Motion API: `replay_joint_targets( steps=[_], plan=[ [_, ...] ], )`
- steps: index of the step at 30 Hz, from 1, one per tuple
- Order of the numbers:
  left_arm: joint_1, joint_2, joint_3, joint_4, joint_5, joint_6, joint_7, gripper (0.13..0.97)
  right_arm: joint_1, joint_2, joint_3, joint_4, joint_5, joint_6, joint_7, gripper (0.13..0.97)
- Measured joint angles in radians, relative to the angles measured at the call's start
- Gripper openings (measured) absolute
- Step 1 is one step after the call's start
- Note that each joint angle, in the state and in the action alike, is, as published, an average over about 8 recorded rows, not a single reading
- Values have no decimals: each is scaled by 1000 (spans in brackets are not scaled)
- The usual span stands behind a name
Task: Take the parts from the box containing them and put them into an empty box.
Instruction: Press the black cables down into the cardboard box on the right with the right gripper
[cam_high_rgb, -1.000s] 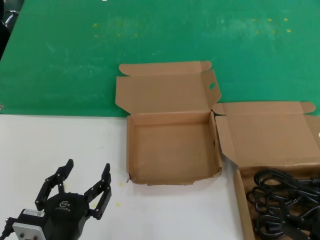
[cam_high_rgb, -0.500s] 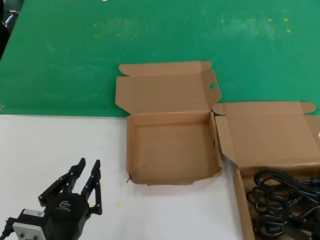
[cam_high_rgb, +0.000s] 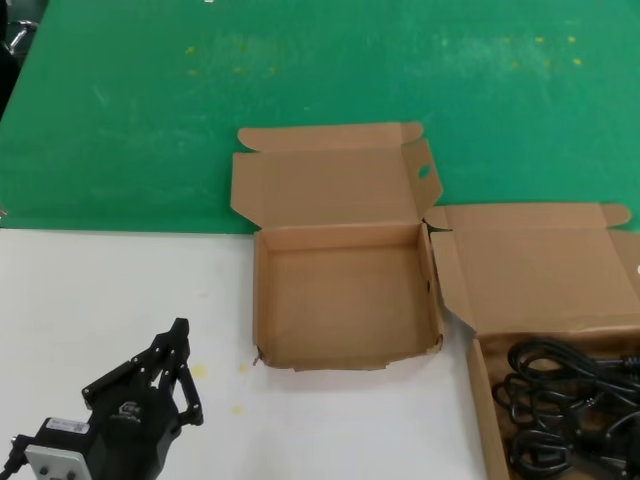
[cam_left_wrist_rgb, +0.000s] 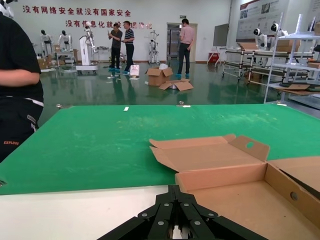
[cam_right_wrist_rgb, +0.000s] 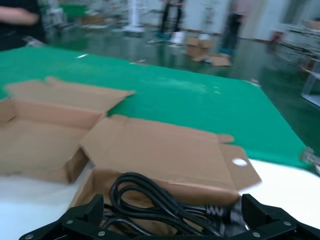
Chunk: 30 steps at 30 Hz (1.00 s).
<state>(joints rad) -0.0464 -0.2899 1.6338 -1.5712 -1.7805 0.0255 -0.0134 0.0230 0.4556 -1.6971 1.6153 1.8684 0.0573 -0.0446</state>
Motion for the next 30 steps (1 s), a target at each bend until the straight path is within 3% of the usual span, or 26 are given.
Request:
replay_joint_targets(
  steps=[6, 12, 20, 25, 30],
  plan=[
    [0, 0, 0, 0, 0, 0, 0, 136, 86, 261, -169, 8, 189, 27, -109, 966],
    [0, 0, 0, 0, 0, 0, 0, 136, 258, 506, -403, 20, 442, 37, -274, 966],
    [0, 0, 0, 0, 0, 0, 0, 135, 567, 704, -761, 49, 758, 44, -549, 966],
    [0, 0, 0, 0, 0, 0, 0, 135, 727, 755, -931, 46, 816, 21, -624, 966],
    [0, 0, 0, 0, 0, 0, 0, 135, 843, 765, -1013, -5, 697, -82, -563, 966]
  ],
)
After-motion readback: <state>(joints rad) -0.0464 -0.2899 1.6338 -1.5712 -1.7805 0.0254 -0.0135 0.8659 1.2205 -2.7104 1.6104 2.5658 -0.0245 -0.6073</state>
